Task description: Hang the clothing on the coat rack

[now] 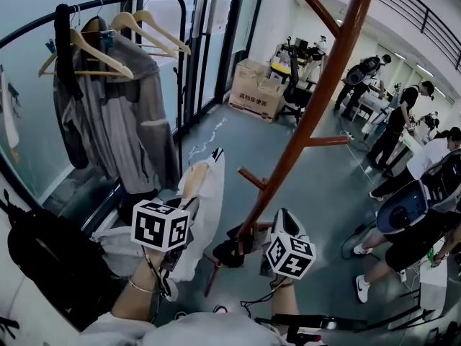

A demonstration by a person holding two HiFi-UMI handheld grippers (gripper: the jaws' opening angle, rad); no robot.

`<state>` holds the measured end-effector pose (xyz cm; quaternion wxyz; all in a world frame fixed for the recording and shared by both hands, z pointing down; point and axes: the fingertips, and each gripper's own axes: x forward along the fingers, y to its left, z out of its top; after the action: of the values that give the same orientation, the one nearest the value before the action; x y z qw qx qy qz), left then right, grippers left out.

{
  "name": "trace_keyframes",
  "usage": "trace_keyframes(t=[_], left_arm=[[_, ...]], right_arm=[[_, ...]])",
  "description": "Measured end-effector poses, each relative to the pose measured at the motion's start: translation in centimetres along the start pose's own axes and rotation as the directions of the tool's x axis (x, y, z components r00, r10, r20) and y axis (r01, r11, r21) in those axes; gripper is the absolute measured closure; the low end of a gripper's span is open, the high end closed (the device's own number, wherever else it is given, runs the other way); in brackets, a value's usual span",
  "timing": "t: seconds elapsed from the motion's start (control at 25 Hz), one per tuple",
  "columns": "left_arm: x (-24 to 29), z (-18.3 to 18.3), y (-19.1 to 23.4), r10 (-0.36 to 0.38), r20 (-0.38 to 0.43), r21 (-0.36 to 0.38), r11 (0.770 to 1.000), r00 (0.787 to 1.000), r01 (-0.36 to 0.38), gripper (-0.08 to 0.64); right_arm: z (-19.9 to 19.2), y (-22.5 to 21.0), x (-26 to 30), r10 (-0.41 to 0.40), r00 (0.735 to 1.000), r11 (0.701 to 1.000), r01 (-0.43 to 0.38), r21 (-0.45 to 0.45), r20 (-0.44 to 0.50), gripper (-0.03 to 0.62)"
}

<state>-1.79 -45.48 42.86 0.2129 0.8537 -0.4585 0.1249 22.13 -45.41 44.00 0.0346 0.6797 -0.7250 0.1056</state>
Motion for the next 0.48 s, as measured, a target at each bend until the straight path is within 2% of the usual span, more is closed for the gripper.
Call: trace_keyframes(t=[0.48], left_arm=[[-1.0,3.5,-0.8,0.012,0.057,0.046,0.999,0.998,-0.015,0.535]], right_arm=[[0.2,-1.3,-1.2,-0.019,1.0,1.0,0.019,-0.001,0.008,0.569]])
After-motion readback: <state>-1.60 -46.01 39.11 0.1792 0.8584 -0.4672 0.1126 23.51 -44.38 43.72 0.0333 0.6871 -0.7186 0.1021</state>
